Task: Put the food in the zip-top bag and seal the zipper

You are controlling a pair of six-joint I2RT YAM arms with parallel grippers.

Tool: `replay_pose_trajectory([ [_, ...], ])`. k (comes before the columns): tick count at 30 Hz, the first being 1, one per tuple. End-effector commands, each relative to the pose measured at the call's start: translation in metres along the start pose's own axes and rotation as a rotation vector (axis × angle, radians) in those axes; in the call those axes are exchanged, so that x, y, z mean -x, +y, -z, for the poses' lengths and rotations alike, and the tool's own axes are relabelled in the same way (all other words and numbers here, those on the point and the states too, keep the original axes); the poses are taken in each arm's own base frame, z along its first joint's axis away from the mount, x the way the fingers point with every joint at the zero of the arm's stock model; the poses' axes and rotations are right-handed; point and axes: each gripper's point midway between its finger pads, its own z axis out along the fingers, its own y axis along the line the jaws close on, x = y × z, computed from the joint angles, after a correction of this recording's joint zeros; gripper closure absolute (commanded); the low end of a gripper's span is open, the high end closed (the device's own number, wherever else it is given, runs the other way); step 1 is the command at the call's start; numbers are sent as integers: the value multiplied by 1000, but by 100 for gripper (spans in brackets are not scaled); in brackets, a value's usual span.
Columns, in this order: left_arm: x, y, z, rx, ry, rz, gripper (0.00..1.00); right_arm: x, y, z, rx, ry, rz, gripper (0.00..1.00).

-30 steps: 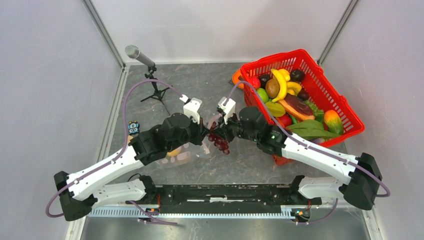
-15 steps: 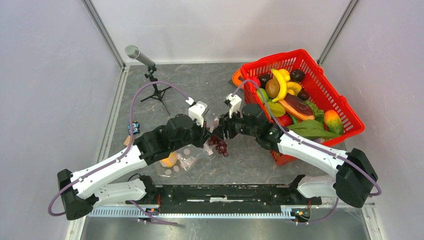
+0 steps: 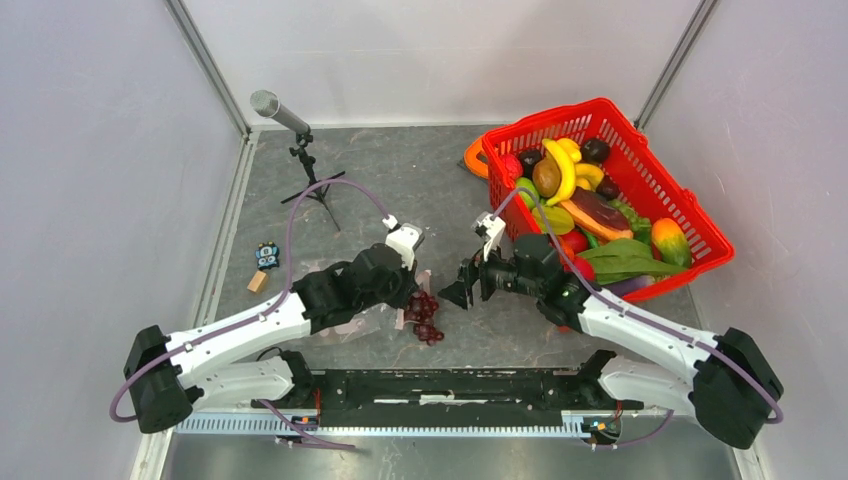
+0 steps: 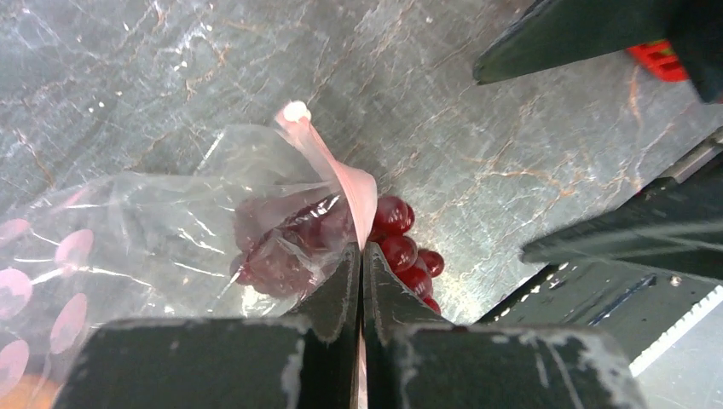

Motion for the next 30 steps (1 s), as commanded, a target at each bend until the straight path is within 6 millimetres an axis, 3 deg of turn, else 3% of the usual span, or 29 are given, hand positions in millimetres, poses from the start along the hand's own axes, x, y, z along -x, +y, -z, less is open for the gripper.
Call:
replay_pose_trajectory([
  [1,4,-1,-9,14,-39,68,98,-34,8,2,41,47,46,10],
  [6,-2,4,-8,31,-26,78,98,-78,12,-4,29,158,150,6],
  [11,-9,11,-1,52,-22,90,98,-93,12,-11,-17,211,319,5],
  [14,-11,15,2,62,-31,93,98,-89,4,-14,-72,199,339,5],
  [18,-7,15,5,66,-43,88,98,-61,-10,-12,-200,128,353,4],
  [27,-2,15,5,65,-53,76,98,-17,-3,-11,-244,114,444,3],
  [30,-2,16,5,72,-58,79,98,-26,-1,-14,-211,187,463,2],
])
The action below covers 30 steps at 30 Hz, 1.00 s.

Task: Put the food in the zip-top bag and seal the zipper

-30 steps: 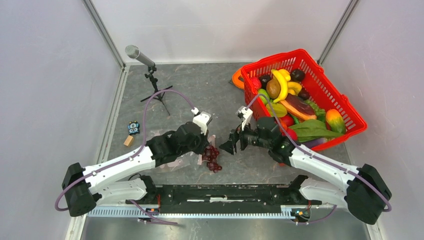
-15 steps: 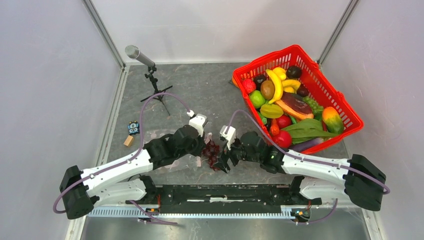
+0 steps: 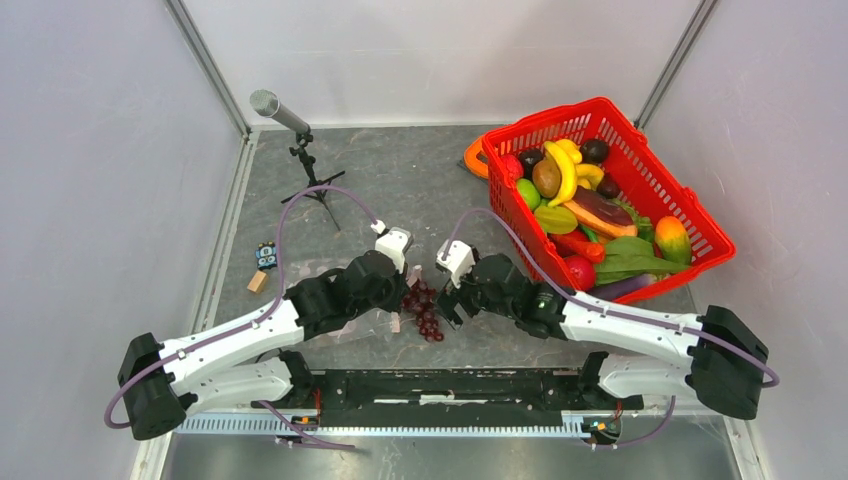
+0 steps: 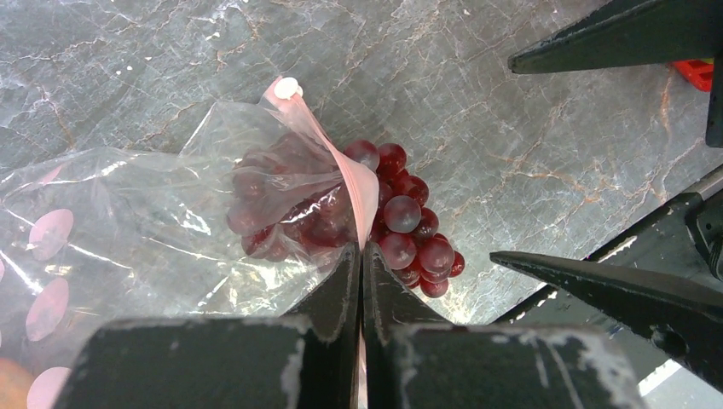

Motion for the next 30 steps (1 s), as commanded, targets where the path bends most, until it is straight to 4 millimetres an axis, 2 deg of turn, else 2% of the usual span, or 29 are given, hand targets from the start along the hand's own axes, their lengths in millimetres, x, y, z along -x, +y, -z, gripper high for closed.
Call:
replay_pose_trajectory([
  [1,16,-1,4,4,-60,27,98,14,6,-4,36,30,54,3],
  [5,13,2,4,17,-52,23,98,-7,41,-17,154,51,20,3],
  [7,11,4,4,26,-47,20,98,-12,48,-22,163,52,-2,2],
  [14,8,7,4,39,-37,16,98,-27,51,-39,147,38,-87,2],
  [18,6,9,5,44,-34,18,98,-41,39,-47,78,29,-106,2],
  [21,4,10,4,47,-31,18,98,-41,40,-53,76,15,-108,3],
  [25,4,10,3,50,-30,18,98,-41,48,-57,121,-45,-149,13],
  [30,4,9,3,46,-27,15,98,-41,35,-56,50,-116,-197,39],
])
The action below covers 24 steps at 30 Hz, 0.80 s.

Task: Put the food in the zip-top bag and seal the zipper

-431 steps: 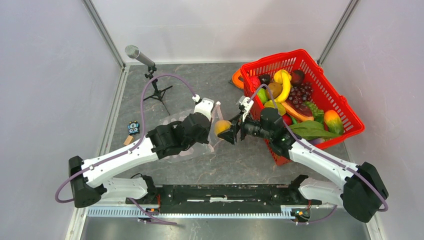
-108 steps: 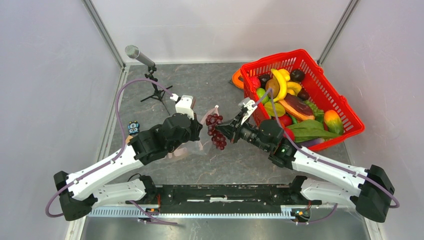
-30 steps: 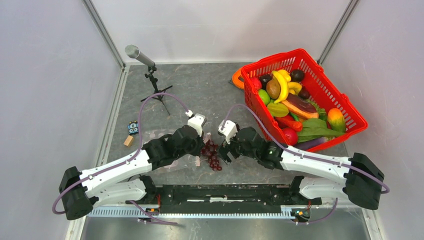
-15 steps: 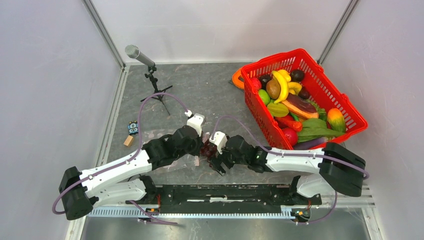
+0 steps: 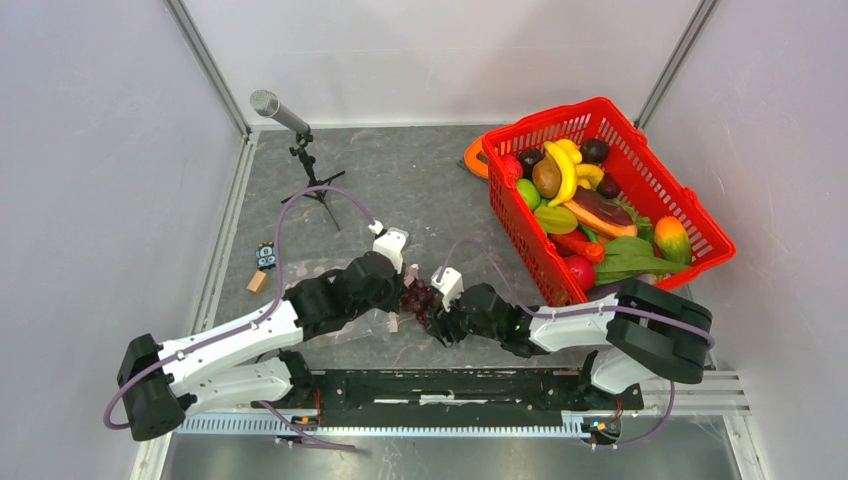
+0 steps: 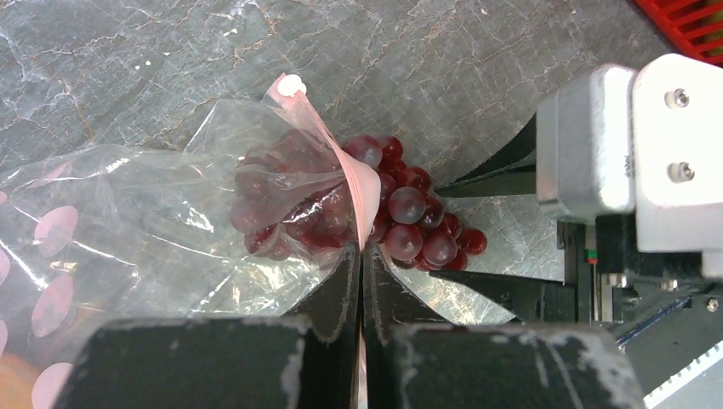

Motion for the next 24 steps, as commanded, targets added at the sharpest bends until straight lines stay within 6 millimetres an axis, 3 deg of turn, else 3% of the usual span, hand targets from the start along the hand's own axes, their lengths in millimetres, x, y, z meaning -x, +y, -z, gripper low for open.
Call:
replay_pose_trajectory([
  [1,5,2,2,14,-22,19,98,27,-7,0,-42,-162,-48,45],
  [5,3,0,1,5,-13,18,98,34,-5,2,-26,-208,-31,70],
  [7,1,-1,-1,-1,1,12,98,36,-4,2,-18,-218,-29,74],
  [9,-1,-2,-2,-4,11,10,98,40,-4,3,-18,-232,-27,90],
  [10,-2,-3,-3,-6,12,10,98,41,-4,3,-18,-237,-25,91],
  [13,-2,-4,-3,-10,15,13,98,44,-5,1,-30,-223,-22,75],
  [14,-2,-5,-4,-11,15,13,98,45,-5,2,-32,-225,-23,63],
  [18,-1,-3,-3,-4,11,13,98,40,-6,5,-37,-219,-42,36],
  [24,2,-6,-3,-14,7,13,98,34,-9,-9,-51,-190,-38,23],
])
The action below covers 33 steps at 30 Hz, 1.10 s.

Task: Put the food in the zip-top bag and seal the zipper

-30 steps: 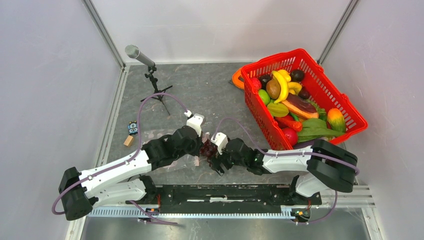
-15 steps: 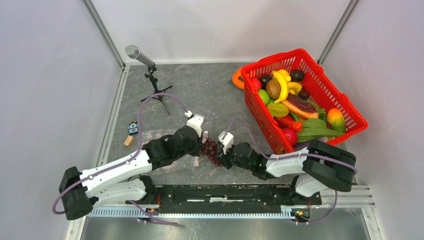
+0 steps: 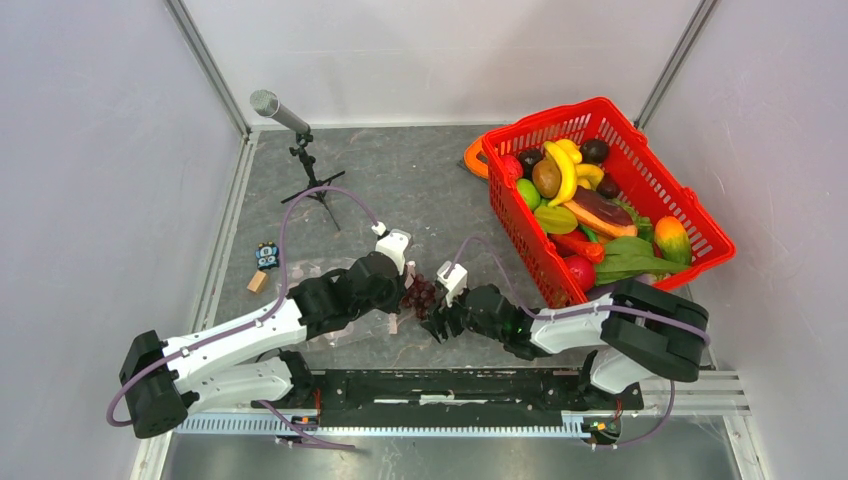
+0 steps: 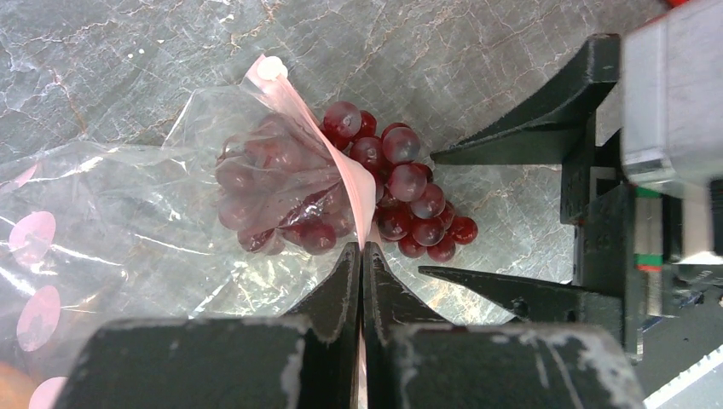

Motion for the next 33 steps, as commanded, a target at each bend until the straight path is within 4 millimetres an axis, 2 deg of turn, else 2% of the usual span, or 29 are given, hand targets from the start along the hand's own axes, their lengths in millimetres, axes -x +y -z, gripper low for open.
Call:
replay_pose_trajectory([
  [1,8,-6,1,-22,-20,21,98,10,-3,-13,-24,-33,-1,21],
  [5,7,-5,2,-20,-20,19,98,9,-5,-24,-33,-23,44,16],
  [7,6,-5,2,-20,-17,17,98,3,-7,-28,-35,-8,73,21],
  [11,4,-5,1,-20,-10,14,98,-9,-17,-28,-72,4,88,47],
  [14,4,-5,0,-21,-8,13,98,-5,-21,-23,-88,-19,79,70],
  [16,4,-6,0,-22,-6,11,98,5,-18,-20,-78,-44,77,82],
  [17,4,-6,0,-24,-7,8,98,11,-16,-18,-64,-62,81,84],
  [19,7,-9,1,-36,-11,2,98,27,-7,-13,-19,-103,99,95],
  [20,8,-11,0,-49,-14,-3,98,35,-4,-9,-6,-123,109,98],
  [24,20,-25,2,-118,-42,-23,98,67,7,8,55,-219,151,100],
  [26,29,-35,5,-161,-58,-35,98,77,15,14,100,-238,171,100],
  [28,45,-44,12,-197,-101,-26,98,80,25,19,151,-236,199,100],
  [33,86,-51,29,-212,-227,14,98,83,24,36,152,-208,238,100],
])
